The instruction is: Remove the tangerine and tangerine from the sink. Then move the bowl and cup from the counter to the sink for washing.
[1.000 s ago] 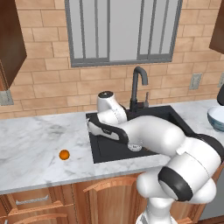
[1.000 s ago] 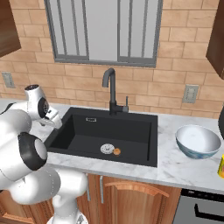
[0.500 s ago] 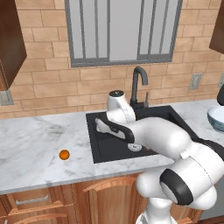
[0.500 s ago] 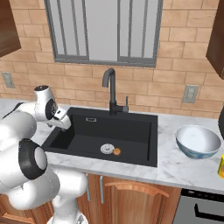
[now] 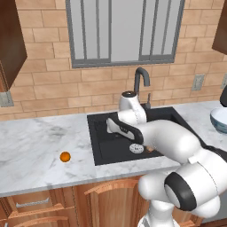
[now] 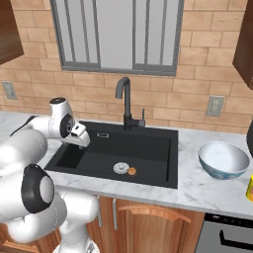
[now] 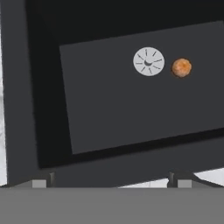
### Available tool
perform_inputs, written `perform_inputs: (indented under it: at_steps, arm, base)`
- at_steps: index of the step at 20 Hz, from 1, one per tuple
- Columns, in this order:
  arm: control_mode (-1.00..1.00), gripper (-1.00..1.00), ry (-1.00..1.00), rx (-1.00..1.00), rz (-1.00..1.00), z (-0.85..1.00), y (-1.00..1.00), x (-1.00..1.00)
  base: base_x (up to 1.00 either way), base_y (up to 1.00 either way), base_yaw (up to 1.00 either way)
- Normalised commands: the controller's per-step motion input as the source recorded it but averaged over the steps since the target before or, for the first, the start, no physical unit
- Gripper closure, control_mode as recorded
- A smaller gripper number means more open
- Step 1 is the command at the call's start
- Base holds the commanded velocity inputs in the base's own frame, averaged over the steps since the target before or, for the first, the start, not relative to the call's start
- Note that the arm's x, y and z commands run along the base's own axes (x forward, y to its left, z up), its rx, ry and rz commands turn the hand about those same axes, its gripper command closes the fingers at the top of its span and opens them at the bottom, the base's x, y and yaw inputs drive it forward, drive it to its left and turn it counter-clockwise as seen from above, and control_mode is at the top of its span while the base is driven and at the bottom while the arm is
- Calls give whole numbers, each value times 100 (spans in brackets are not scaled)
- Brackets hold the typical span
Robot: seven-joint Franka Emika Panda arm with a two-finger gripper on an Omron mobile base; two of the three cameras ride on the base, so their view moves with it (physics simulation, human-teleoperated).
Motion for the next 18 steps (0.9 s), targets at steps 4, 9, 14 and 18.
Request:
perform_inputs:
  at_steps: [4, 9, 14, 18]
  arm:
    - [-100, -100, 0, 0, 4, 0, -36, 0]
    - [-100, -100, 0, 0, 3, 0, -34, 0]
    - [-100, -100, -5, 0, 2, 0, -33, 0]
    - [-100, -100, -9, 0, 2, 0, -32, 1]
  base:
    - [0, 0, 0]
    - [0, 0, 0]
    - [0, 0, 0]
    - [0, 0, 0]
